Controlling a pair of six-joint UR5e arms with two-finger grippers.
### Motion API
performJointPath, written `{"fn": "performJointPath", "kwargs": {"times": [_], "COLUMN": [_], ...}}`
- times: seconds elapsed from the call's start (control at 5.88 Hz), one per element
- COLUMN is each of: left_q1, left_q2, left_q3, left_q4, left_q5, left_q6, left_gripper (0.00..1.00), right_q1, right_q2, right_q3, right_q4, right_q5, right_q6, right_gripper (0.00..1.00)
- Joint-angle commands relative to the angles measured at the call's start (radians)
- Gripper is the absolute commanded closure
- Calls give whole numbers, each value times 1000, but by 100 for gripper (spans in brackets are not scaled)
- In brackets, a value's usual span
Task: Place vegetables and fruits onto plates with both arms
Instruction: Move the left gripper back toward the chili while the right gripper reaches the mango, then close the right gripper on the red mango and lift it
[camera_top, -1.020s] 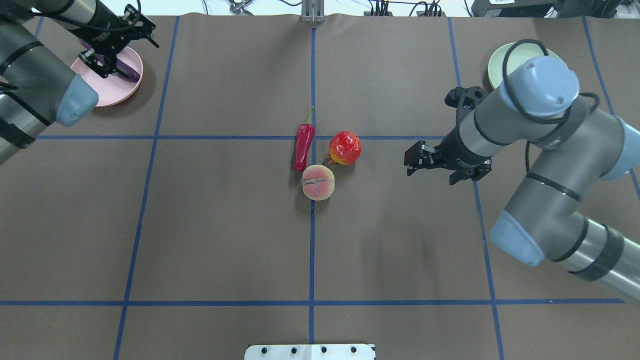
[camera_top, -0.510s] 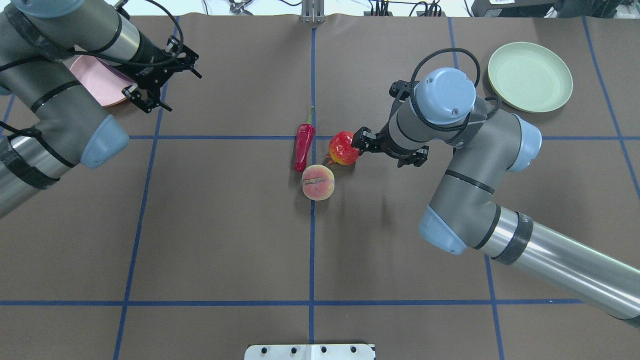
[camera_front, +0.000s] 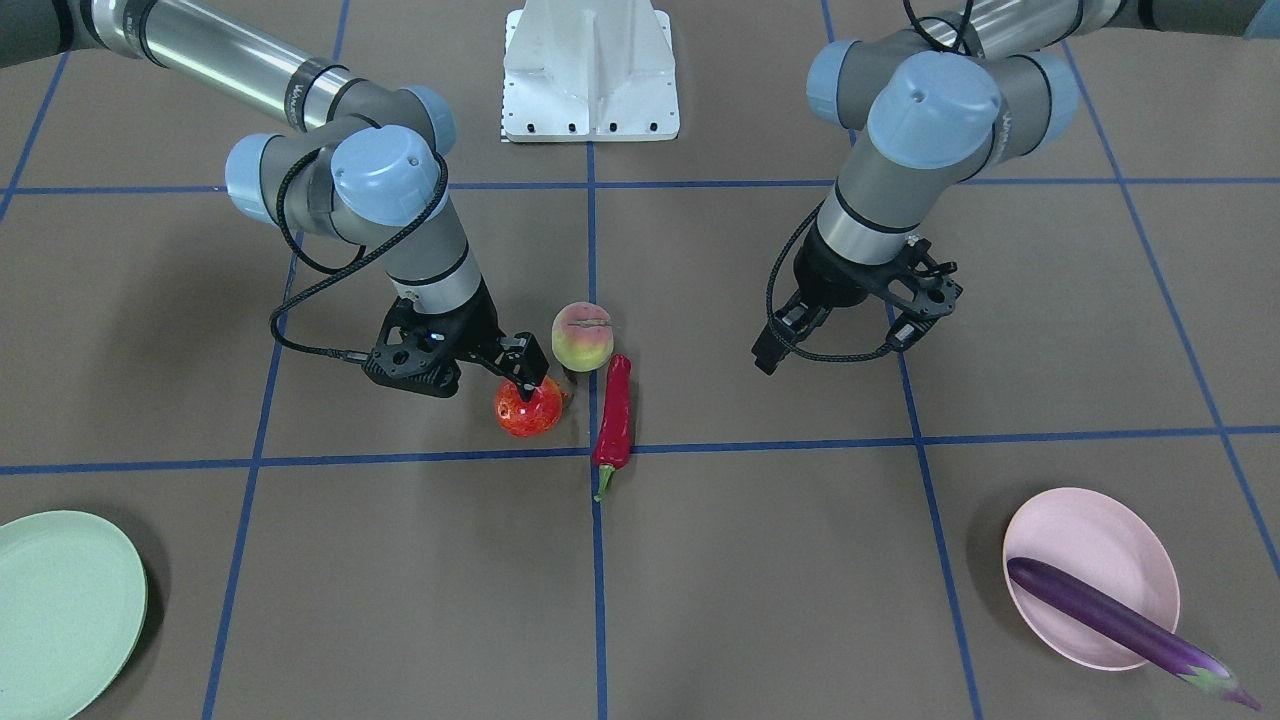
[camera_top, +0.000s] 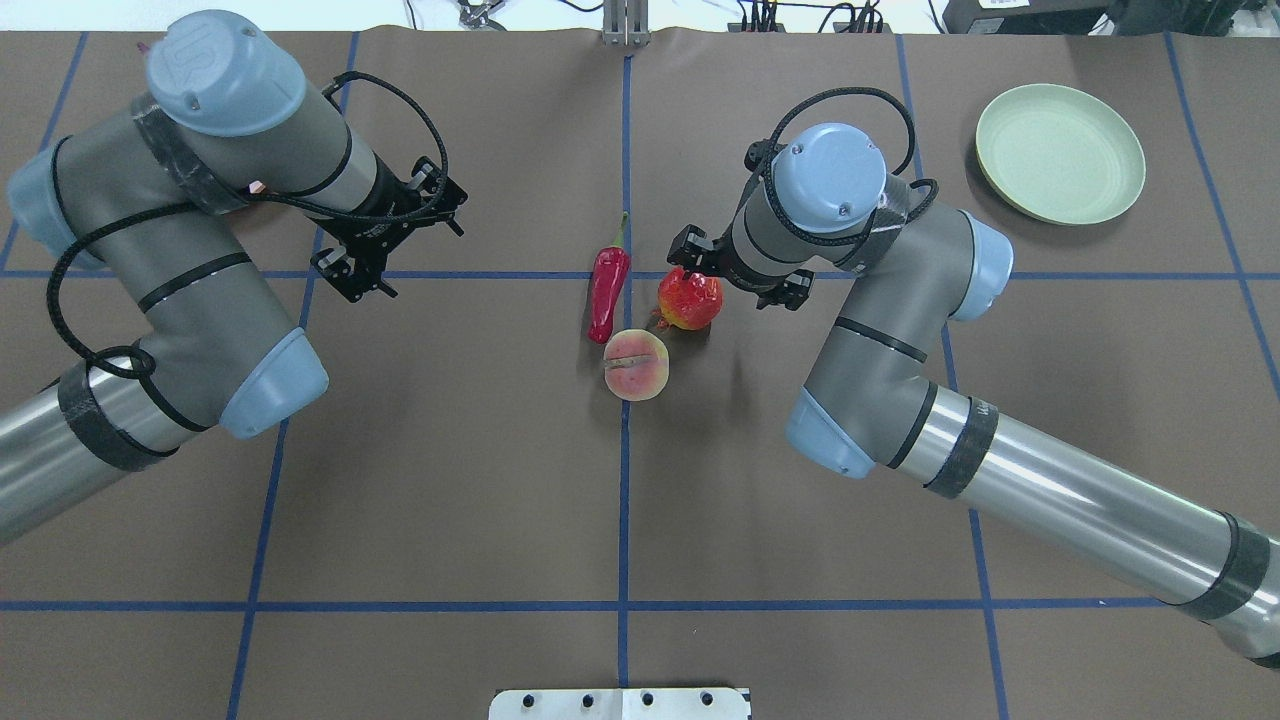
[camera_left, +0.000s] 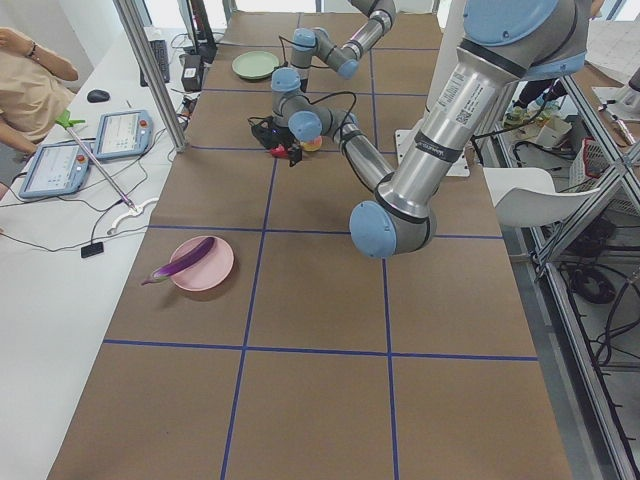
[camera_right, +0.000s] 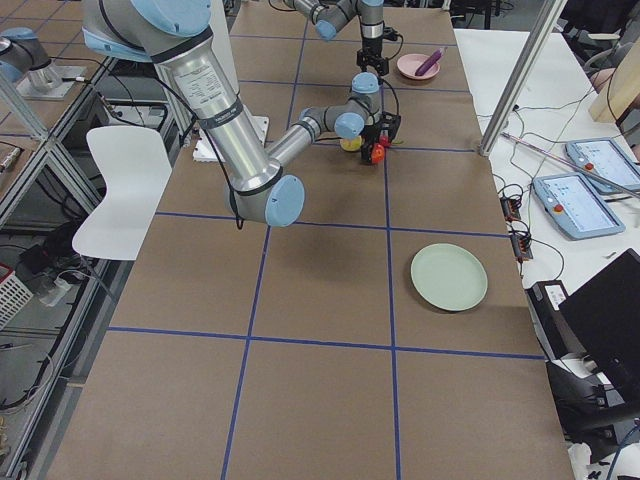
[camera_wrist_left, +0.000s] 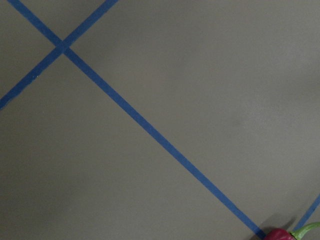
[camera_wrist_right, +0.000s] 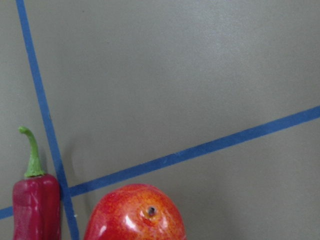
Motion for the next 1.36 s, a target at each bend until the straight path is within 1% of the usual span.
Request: {"fn": "performJointPath", "kwargs": {"times": [0.0,0.34,0.51,0.68,0.85,1.02,1.19], "left_q1": [4,4,4,4,4,4,4], "left_q2": [0,-2,-2,-2,-3,-3,-3], "left_q3": [-2,-2,-2,-4,-4,-4,-4], "left_q4": [6,6,8,9,9,11,11], "left_q5": [4,4,4,4,4,4,4], "left_q6": [0,0,0,0,0,-2,-2], "left_gripper": [0,0,0,0,0,0,0], "right_q1": [-5,-12,-13,-13,-13,-13,-16], "right_q2": [3,-2,-5,-3,-3,-6,-5], "right_q3": [-64,-70,-78,-83,-83,-83,-83], "right_q4": [110,175,221,229,228,227,229], "right_q5": [-4,-4,-4,-4,-4,-4,-4], "right_q6": [49,69,121,123,134,132,134], "right_gripper": [0,0,0,2,24,26,22]}}
